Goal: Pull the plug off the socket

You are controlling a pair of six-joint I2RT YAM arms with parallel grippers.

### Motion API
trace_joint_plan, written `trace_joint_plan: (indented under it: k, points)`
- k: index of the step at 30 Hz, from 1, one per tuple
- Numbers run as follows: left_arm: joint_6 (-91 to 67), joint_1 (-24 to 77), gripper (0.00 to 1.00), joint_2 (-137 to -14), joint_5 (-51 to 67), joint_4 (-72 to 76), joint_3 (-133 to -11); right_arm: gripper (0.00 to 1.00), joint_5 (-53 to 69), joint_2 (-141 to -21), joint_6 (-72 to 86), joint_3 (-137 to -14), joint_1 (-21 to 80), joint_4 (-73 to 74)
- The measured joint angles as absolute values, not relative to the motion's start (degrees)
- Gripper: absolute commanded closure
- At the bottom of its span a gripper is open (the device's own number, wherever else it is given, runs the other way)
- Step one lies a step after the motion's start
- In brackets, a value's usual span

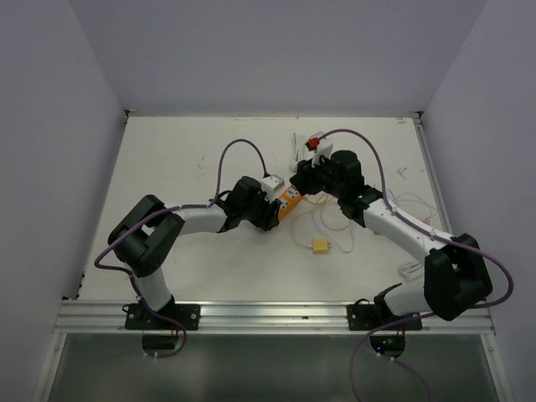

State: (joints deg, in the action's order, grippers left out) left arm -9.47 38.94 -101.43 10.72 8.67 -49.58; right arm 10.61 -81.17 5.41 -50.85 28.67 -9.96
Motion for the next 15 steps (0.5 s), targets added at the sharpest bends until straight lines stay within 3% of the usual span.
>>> trace_joint_plan:
  k: [15]
  points:
    - [-11.44, 38.17, 1.0, -99.26, 5.41, 7.99, -47.77, 1.0, 6.2, -69.43, 12.16, -54.5, 27.94, 26.11]
